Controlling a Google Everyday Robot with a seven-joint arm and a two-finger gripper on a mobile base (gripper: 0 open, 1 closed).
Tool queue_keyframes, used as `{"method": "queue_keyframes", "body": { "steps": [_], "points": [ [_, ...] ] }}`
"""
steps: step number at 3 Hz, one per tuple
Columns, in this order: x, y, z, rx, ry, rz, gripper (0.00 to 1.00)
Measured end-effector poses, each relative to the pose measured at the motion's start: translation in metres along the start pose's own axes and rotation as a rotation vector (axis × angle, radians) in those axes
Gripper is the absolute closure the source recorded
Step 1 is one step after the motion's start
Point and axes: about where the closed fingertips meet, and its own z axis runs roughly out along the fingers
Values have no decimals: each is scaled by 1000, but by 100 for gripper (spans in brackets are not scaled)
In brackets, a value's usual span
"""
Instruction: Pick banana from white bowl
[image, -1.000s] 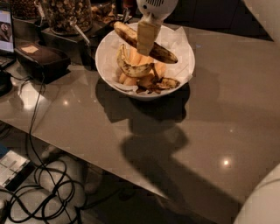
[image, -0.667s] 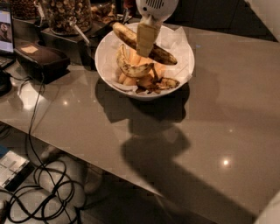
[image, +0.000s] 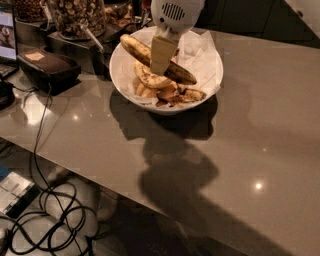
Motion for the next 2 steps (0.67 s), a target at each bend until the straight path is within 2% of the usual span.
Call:
{"method": "queue_keyframes", "body": {
  "steps": [1,2],
  "points": [
    [-15,24,-9,-18,3,-43,100],
    [-46,73,-25,-46,-34,-104,100]
  ]
}}
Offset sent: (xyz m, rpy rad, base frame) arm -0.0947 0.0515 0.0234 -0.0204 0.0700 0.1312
